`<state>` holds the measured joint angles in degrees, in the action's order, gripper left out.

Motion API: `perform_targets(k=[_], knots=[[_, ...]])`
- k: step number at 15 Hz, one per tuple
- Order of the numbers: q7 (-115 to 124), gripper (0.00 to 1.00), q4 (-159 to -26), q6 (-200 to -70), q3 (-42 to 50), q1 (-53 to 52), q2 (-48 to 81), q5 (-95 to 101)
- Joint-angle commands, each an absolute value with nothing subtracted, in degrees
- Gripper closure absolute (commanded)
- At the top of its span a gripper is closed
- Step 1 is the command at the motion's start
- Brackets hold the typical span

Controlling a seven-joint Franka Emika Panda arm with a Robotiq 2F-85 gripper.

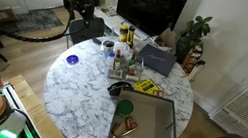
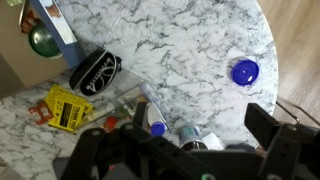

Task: Move the clear cup to the right

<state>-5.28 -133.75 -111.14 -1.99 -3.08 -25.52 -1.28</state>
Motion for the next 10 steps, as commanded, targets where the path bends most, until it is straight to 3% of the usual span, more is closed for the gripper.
perform_targets(k=[1, 10], knots=[[-7.1, 0.0, -121.0, -112.5, -2.8, -4.6, -10.9, -1.4], [6.5, 0.0, -90.5, -111.6, -3.8, -5.4, 20.2, -1.4]])
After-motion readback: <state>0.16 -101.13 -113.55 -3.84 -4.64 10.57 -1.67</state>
